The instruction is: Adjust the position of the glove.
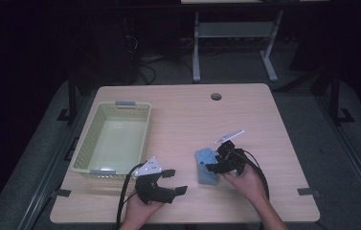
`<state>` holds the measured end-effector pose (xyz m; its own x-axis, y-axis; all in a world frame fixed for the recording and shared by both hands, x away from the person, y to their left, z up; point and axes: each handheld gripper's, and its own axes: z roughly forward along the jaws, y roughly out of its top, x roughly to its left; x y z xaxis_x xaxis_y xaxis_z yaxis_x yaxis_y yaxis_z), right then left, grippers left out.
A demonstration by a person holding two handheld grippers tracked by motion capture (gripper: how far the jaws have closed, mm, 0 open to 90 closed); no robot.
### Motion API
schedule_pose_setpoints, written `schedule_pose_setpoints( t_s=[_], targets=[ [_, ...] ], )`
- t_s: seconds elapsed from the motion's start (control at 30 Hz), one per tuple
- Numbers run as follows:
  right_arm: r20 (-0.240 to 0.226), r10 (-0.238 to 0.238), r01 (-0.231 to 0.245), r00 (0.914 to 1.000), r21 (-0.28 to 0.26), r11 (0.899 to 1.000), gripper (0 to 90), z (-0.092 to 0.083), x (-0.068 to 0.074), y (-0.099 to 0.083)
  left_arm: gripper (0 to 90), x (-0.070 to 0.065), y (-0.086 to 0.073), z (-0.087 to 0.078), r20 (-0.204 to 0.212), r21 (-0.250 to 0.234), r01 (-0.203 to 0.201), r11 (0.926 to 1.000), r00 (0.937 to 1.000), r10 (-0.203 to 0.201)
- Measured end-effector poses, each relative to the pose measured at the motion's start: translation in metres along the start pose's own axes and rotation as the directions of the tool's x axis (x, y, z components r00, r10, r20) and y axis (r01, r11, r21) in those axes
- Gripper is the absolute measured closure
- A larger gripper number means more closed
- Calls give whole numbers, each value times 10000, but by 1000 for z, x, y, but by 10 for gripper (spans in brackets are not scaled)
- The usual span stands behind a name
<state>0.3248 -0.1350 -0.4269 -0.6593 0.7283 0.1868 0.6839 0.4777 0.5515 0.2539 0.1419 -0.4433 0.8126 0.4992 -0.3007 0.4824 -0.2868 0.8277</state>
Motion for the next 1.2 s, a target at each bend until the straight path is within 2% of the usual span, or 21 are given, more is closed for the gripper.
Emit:
schedule_pose_setpoints(
  t_s=[0.17, 0.27, 0.37, 0.5, 0.6, 0.7, 0.8, 0.83, 0.93, 1.0, 1.1, 1.17, 1.2],
  targets=[
    [-322, 729, -742, 9968, -432, 9963, 388, -11, -12, -9, 225, -1, 3, 5, -68, 217, 69, 9997, 10000, -68],
    [-488, 1180, -1201, 9918, -421, 9919, 370, -13, -17, -15, 229, 0, 3, 11, -189, 497, 206, 9986, 9996, -197],
    [-444, 1463, -1477, 9882, -300, 9886, 372, -13, -20, -22, 232, 2, 4, 16, -209, 613, 461, 9971, 9988, -449],
    [-574, 1744, -1766, 9830, -363, 9836, 371, -12, -25, -30, 257, 5, 11, 25, 54, 654, 1123, 9915, 9936, -1129],
    [-651, 1985, -2012, 9779, -377, 9788, 374, -12, -26, -34, 297, 8, 17, 34, -9, 996, 1822, 9782, 9831, -1831],
    [-804, 2147, -2189, 9734, -480, 9746, 396, -13, -25, -36, 304, 15, 19, 41, 218, 999, 2807, 9546, 9585, -2842],
    [-965, 2225, -2289, 9702, -615, 9715, 411, -12, -24, -37, 306, 22, 22, 49, 110, 1063, 3592, 9272, 9320, -3623],
    [-1067, 2240, -2315, 9687, -641, 9707, 413, -12, -24, -37, 306, 24, 22, 51, 103, 1059, 3768, 9202, 9249, -3800],
    [-1311, 2486, -2590, 9597, -688, 9634, 418, -10, -25, -38, 315, 26, 23, 55, 82, 1023, 4098, 9064, 9108, -4128],
    [-1500, 2686, -2825, 9515, -803, 9559, 424, -8, -25, -39, 321, 27, 23, 59, 192, 1021, 4370, 8937, 8973, -4410],
    [-1608, 2896, -3042, 9436, -745, 9497, 424, -3, -27, -44, 337, 28, 24, 65, 225, 1152, 4530, 8841, 8886, -4582],
    [-1769, 3068, -3236, 9352, -746, 9433, 425, -2, -27, -47, 367, 28, 24, 68, 140, 1235, 4557, 8815, 8874, -4607],
    [-1802, 3010, -3188, 9364, -786, 9446, 425, -1, -28, -48, 376, 28, 24, 70, 132, 1233, 4630, 8777, 8837, -4680]
  ],
)
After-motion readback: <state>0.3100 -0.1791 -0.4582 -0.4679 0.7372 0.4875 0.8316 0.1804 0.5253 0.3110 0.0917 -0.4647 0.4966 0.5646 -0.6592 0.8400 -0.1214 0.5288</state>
